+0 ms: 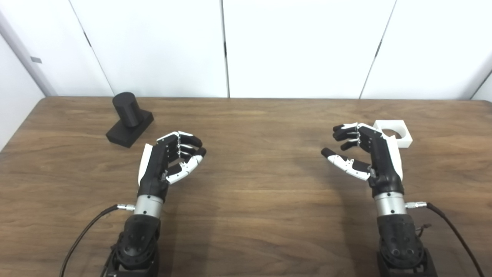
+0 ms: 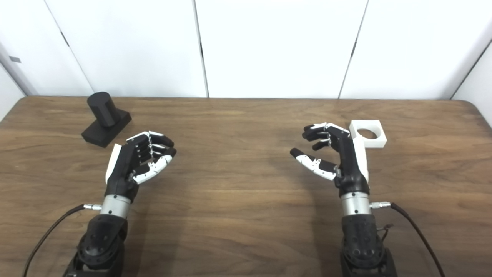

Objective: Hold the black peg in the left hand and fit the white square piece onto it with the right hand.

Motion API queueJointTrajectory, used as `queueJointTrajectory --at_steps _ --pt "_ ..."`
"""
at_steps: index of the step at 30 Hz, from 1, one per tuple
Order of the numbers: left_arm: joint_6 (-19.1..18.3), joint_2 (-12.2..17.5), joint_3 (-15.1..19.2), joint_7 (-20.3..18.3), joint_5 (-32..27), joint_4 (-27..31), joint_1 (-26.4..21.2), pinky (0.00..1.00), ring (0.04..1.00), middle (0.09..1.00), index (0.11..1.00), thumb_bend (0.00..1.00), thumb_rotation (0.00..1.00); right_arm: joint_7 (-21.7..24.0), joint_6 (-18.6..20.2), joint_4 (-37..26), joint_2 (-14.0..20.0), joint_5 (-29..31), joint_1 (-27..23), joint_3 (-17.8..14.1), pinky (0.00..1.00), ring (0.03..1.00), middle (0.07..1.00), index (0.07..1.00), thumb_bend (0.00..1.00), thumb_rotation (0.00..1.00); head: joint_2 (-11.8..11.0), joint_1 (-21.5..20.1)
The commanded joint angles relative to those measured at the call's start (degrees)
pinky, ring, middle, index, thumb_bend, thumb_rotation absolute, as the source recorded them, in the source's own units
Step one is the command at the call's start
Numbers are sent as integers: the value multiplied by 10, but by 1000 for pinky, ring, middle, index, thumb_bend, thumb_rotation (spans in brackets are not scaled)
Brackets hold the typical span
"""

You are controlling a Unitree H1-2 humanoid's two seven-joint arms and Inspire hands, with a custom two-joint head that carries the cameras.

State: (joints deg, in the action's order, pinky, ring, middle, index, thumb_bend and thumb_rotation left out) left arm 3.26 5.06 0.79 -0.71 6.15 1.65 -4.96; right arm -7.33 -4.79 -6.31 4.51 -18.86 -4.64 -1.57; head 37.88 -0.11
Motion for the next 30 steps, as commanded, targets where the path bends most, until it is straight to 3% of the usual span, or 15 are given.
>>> queueJointTrajectory --at_steps 1,12,19,30 --pt "26 0 -3 2 -2 9 -17 405 498 574 495 494 63 -6 -16 -22 4 4 -12 -4 478 597 640 494 496 139 -1 11" --pt "24 -29 -26 19 25 6 -15 435 529 584 494 494 64 -1 -31 -15 26 33 -8 -20 452 561 613 493 496 136 -30 137" --pt "23 -37 -30 24 30 4 -16 444 528 583 494 493 63 2 -4 -30 25 40 -6 -23 571 647 627 491 496 132 -38 145" --pt "31 -32 -29 29 34 7 -19 445 533 586 493 492 58 2 9 -44 28 26 -4 -19 515 620 616 492 497 132 -38 147"
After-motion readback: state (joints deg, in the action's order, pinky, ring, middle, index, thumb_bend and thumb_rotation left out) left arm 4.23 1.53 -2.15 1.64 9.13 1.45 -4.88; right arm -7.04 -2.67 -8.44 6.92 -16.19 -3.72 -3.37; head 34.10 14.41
